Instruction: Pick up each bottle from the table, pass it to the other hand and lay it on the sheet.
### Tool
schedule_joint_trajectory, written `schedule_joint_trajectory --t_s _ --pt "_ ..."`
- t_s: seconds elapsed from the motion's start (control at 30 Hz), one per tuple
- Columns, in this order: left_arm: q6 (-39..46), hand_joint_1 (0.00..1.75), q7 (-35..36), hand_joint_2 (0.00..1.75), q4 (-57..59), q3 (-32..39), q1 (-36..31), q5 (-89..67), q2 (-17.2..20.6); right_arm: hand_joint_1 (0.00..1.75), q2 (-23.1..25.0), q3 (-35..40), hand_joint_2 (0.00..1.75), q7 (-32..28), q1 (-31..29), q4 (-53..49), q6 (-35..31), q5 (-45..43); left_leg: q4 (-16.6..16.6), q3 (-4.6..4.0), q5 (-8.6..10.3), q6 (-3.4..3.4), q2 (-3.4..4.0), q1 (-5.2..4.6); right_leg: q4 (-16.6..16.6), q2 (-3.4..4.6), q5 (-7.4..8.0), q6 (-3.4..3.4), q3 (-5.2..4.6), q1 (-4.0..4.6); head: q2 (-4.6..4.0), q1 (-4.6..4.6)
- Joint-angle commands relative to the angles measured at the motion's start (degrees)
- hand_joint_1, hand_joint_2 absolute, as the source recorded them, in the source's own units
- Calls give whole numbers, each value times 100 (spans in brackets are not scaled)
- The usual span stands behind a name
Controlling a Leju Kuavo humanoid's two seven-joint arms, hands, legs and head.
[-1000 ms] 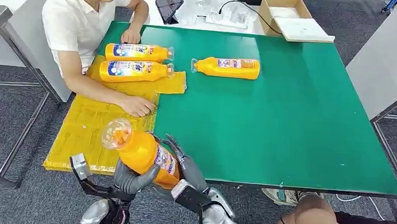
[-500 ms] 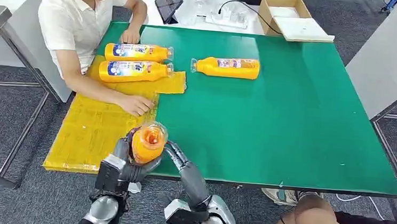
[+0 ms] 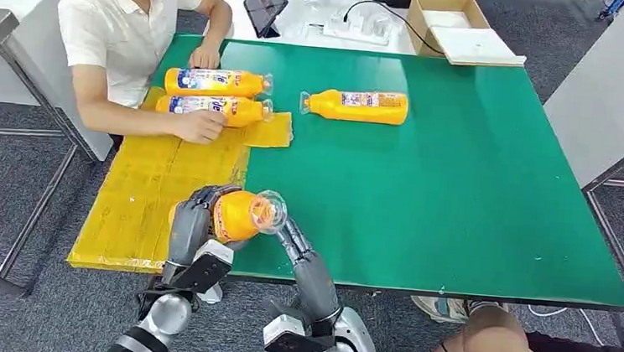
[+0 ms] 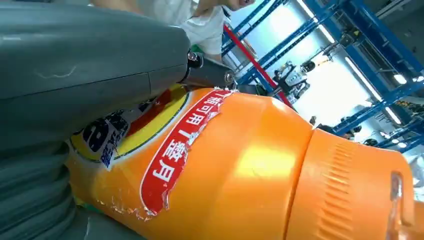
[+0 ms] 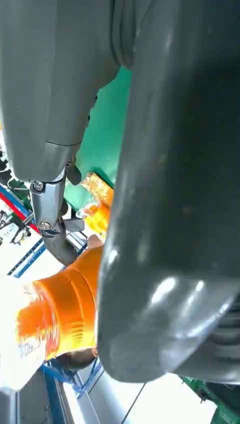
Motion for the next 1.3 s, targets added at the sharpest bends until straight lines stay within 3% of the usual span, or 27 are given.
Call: schedule_joint_trajectory --t_s 0.03,0.33,0.57,0.8,1.0,1.13,1.17,1.27,1.3 --pt "577 175 1216 175 2407 -169 -1350 -1937 140 0 -7 -102 0 31 -67 68 21 28 -7 17 1 -8 -13 3 -5 -19 -5 -9 21 4 0 0" --pt "221 175 1754 175 4254 123 -2269 -2063 50 0 -28 -156 0 30 1 -115 83 -50 -2 29 -4 -12 -9 8 -3 -21 -8 -13 34 10 0 4" --pt "228 175 1725 175 4291 136 -2287 -2058 55 0 -28 -157 0 31 3 -127 93 -56 -4 20 0 -7 9 3 -3 1 1 -7 18 4 0 0" --pt "96 175 2284 175 4763 248 -2540 -2276 192 0 15 -339 0 39 90 -298 -134 -193 -5 30 -4 -10 22 6 -3 10 1 -11 25 6 0 0" --pt "-869 175 2964 175 5033 -104 -2654 -2852 211 0 31 -354 0 56 35 -224 -98 -211 -8 45 -6 -13 25 7 -3 10 -2 -14 39 8 0 -2" --pt "-1442 171 2995 175 5010 -263 -2645 -3059 149 0 -7 -405 0 90 44 -219 -67 -183 -10 49 -4 -10 31 3 -4 16 1 -11 39 4 0 -2" --pt "-1485 131 2969 175 4999 -266 -2642 -3060 136 0 -16 -416 0 92 46 -210 -60 -184 -9 48 -3 -8 28 1 -3 14 2 -9 39 2 0 -2" --pt "-1496 131 2971 175 4991 -266 -2647 -3061 122 0 -29 -421 0 90 49 -202 -52 -185 -10 61 -2 -8 25 1 -5 10 1 -9 55 1 0 -2" --pt "-1557 30 2925 175 4975 -244 -2645 -3033 121 0 -18 -435 0 95 47 -189 -56 -185 -10 62 -2 -7 24 1 -5 10 1 -8 57 1 0 2"
